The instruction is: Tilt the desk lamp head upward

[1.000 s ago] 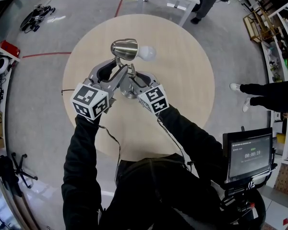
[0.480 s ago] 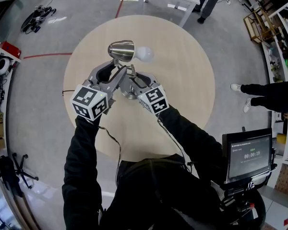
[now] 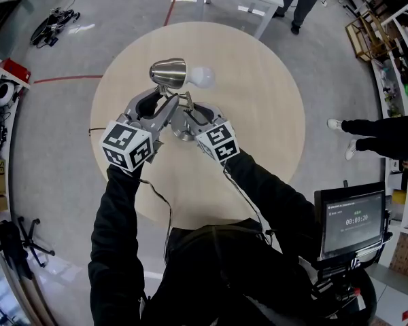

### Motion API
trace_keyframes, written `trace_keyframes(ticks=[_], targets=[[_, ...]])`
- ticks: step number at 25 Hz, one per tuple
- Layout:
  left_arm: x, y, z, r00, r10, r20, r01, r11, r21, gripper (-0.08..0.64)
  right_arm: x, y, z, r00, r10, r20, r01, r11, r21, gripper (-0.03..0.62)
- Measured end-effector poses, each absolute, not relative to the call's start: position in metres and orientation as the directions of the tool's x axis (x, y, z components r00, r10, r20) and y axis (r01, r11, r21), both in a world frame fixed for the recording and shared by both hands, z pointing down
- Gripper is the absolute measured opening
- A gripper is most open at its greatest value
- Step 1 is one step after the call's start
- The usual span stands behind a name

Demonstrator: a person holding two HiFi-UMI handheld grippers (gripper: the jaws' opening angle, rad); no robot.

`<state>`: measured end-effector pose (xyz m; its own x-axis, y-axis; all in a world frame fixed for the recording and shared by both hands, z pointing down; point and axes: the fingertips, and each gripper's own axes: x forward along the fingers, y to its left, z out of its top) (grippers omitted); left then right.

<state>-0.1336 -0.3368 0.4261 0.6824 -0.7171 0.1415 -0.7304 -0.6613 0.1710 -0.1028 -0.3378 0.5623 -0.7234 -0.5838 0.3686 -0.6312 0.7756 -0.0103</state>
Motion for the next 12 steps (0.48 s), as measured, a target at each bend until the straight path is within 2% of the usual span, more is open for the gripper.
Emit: trace_keyframes(ticks=[12], targets=[[-0.1332,-0.3392,0.4268,0.668,-0.729,0.148,-0.744,-0.65,0.157,0.146,-0.1036,-0.3386,0.5619,-0.713,-0.586,0.384,-0.632,0.775,0.009,0.124]])
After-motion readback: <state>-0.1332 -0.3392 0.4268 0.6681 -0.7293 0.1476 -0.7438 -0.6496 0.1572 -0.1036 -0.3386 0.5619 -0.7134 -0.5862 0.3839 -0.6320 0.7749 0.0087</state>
